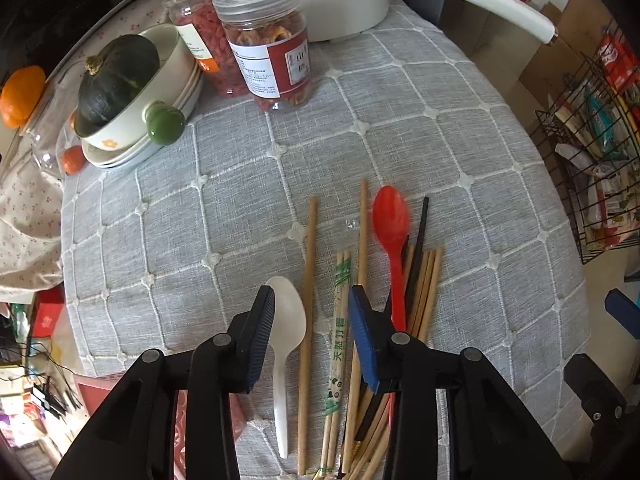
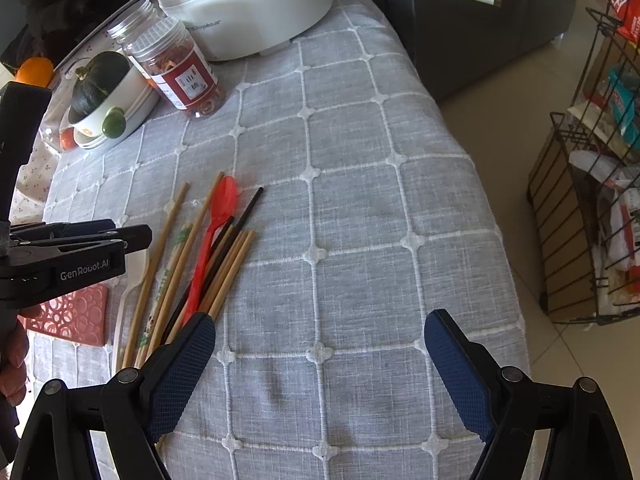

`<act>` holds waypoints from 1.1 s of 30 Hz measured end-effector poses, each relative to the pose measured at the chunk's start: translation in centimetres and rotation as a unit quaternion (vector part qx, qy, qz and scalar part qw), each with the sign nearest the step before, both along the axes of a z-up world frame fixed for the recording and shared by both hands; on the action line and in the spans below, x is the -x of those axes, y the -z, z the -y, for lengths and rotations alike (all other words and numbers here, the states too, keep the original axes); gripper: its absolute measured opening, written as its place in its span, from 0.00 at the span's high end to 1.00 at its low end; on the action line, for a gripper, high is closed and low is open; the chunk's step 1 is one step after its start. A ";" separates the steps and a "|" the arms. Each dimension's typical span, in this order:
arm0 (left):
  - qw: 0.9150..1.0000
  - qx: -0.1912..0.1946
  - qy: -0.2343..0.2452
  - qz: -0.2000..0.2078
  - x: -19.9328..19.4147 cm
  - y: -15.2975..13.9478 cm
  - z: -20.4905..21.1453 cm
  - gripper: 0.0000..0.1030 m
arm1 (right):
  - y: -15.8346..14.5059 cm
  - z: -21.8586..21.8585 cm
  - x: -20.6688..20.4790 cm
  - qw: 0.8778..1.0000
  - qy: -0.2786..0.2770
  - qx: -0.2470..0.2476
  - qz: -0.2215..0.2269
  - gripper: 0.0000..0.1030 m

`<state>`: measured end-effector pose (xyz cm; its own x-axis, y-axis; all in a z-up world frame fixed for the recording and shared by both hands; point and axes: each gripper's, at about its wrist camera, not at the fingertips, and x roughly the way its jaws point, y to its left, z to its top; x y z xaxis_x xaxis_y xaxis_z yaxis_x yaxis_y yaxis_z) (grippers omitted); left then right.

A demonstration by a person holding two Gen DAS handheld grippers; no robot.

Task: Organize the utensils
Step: 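Lower the left tool onto the white spoon and close it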

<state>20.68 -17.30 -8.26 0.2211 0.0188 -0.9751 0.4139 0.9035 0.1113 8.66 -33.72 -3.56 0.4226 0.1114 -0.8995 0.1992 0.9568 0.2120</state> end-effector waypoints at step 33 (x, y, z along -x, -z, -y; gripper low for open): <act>0.998 -0.014 -0.048 -0.031 -2.6 4.5 -1.8 0.96 | 0.9 -0.6 -0.7 1.000 0.002 -0.007 -0.010 0.13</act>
